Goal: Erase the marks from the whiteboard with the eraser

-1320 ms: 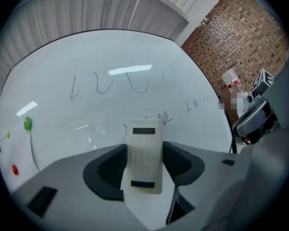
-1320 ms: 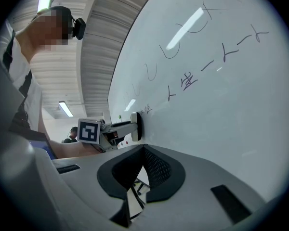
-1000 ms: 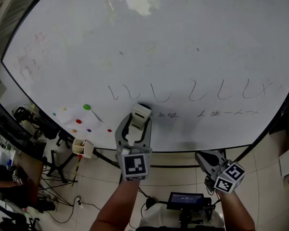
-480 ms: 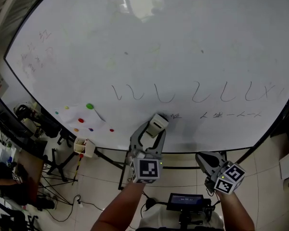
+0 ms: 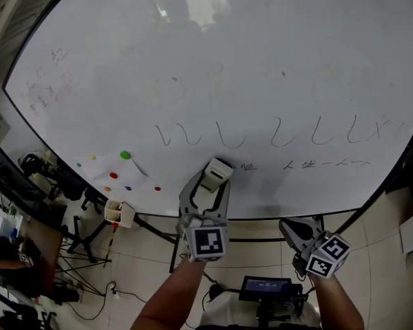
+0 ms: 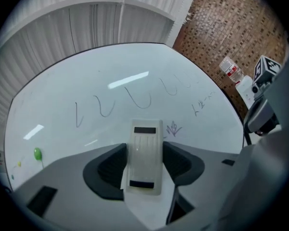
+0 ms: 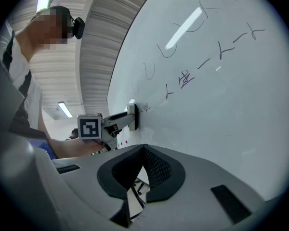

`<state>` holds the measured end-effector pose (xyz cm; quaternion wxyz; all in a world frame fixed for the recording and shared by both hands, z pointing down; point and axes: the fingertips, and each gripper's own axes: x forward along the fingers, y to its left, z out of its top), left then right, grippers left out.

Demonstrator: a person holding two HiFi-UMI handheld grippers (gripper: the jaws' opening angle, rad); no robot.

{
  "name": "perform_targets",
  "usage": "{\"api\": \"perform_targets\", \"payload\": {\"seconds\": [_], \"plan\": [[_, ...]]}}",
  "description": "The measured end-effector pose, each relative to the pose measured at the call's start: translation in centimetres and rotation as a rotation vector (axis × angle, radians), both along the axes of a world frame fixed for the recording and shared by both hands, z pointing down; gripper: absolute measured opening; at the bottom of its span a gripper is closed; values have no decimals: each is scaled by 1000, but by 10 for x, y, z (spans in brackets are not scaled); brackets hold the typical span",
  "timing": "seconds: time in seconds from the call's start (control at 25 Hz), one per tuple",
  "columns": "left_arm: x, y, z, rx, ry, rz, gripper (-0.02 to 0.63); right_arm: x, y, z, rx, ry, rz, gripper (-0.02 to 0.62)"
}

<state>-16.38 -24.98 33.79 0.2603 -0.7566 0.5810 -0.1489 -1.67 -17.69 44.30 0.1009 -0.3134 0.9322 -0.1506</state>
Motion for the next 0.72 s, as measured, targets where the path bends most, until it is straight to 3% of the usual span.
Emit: {"api": "perform_targets", "payload": {"seconds": [0.2,0.48,0.6,0.72], "plan": [[0,0,43,-122,0,12,268,0,-2,-1,-3,5,0,15],[-6,2,-21,32,67,8,265,1,-3,-1,-1,4,6,15],[-4,1,-15,33,28,-5,267,4,-4,2,-9,-1,10,15],[0,0,8,-40,1,-25,268,3,-5,4,-14,-3,5,15]]}}
